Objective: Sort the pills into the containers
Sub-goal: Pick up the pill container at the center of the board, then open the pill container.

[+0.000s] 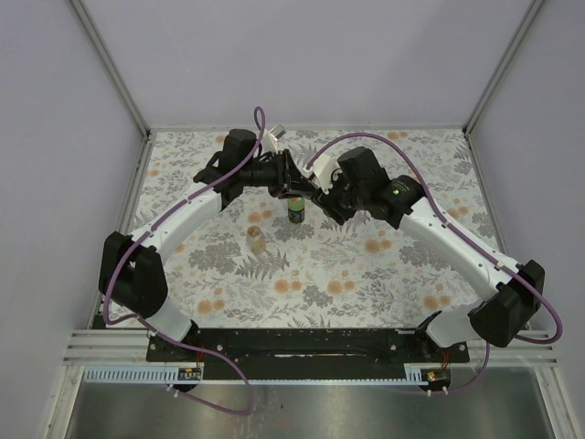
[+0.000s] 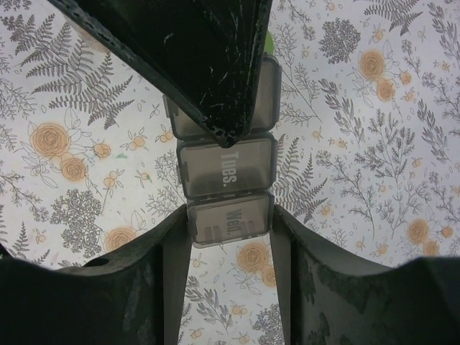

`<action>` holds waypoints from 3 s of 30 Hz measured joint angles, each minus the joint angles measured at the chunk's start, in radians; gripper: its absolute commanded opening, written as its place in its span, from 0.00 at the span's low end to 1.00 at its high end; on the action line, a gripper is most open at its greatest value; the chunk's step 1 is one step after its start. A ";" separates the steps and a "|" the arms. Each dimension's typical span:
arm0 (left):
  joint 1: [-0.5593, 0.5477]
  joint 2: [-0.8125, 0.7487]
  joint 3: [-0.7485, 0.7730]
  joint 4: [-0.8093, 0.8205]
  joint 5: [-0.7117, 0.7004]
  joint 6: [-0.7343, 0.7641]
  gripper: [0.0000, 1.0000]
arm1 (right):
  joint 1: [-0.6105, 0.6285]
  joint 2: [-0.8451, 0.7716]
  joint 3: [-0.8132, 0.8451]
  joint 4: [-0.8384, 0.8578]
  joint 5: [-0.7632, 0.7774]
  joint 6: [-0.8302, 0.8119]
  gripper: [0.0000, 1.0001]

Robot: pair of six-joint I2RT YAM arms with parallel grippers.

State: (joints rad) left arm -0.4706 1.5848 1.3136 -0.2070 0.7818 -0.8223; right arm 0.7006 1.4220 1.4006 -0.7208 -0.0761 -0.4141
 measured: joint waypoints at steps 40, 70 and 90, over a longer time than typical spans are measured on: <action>-0.035 -0.031 -0.015 -0.074 -0.004 0.228 0.00 | -0.001 -0.021 0.000 -0.051 -0.136 0.000 0.58; -0.035 -0.041 -0.026 -0.027 -0.020 0.102 0.00 | -0.002 -0.067 -0.060 0.009 -0.076 0.019 0.53; -0.035 -0.041 -0.026 -0.035 0.027 0.230 0.00 | -0.047 -0.067 -0.051 -0.032 -0.204 0.026 0.56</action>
State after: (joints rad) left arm -0.5056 1.5440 1.2873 -0.2420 0.8085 -0.5922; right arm 0.6533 1.3548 1.3491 -0.7532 -0.2806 -0.3882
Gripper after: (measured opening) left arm 0.329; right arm 0.558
